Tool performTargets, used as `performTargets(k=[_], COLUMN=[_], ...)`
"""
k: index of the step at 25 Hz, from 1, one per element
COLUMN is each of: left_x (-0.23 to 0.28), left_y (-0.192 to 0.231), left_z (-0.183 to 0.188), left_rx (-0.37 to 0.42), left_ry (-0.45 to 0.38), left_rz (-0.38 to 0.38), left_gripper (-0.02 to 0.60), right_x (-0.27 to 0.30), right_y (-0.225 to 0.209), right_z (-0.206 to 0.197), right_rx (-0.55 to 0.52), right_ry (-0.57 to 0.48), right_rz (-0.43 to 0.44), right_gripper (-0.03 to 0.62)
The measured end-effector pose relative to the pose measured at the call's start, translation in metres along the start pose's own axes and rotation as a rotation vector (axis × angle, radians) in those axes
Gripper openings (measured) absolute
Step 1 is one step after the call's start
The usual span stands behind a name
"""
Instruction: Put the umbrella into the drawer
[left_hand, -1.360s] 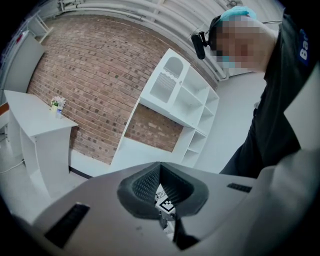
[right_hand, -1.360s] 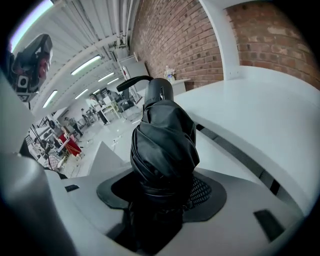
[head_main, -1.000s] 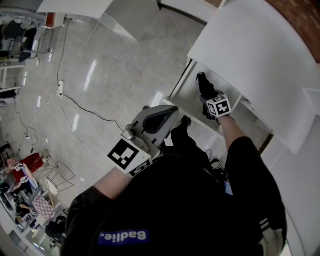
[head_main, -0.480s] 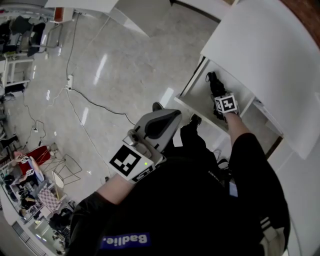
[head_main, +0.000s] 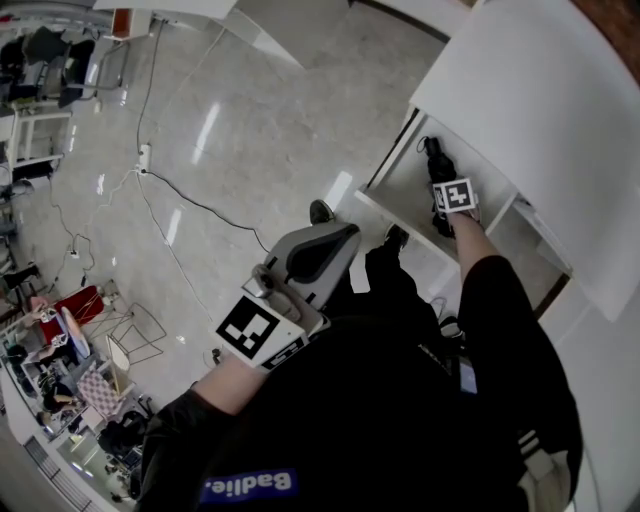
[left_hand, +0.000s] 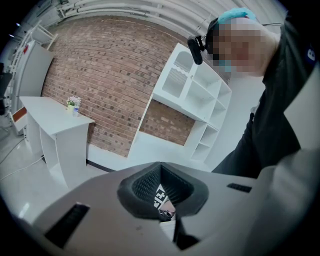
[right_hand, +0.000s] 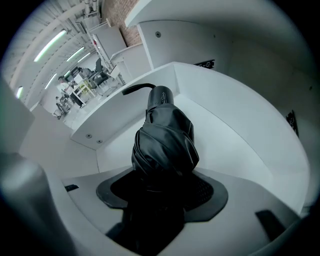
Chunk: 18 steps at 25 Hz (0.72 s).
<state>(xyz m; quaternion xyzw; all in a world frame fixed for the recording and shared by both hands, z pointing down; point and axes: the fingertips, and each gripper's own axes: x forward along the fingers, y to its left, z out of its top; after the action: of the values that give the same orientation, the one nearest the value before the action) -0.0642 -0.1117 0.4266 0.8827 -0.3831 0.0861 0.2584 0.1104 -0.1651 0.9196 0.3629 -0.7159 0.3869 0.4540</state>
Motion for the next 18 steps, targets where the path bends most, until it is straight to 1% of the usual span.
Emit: performTargets(k=[3, 5, 8, 13, 18], left_x=[-0.008, -0.013, -0.016, -0.016, -0.013], left_y=[0.001, -0.001, -0.006, -0.02, -0.038], left_z=[0.0, 0.001, -0.001, 0.008, 0.016], left_rx=[0.006, 0.013, 0.015, 0.04, 0.06], left_ry=[0.014, 0.02, 0.032, 0.008, -0.018], left_rz=[0.005, 0.004, 0.002, -0.038, -0.084], left_gripper=[0.002, 0.002, 0.002, 0.002, 0.002], right_x=[0.004, 0.005, -0.002, -0.03, -0.076], right_y=[0.001, 0.004, 0.003, 0.009, 0.016], right_z=[0.001, 0.005, 0.003, 0.008, 0.02], right_rx=[0.037, 0.039, 0.047, 0.072, 0.054], right_ry=[0.013, 0.008, 0.014, -0.051, -0.145], right_rz=[0.003, 0.012, -0.009, -0.01, 0.018], right_gripper=[0.279, 0.279, 0.281, 0.281, 0.281])
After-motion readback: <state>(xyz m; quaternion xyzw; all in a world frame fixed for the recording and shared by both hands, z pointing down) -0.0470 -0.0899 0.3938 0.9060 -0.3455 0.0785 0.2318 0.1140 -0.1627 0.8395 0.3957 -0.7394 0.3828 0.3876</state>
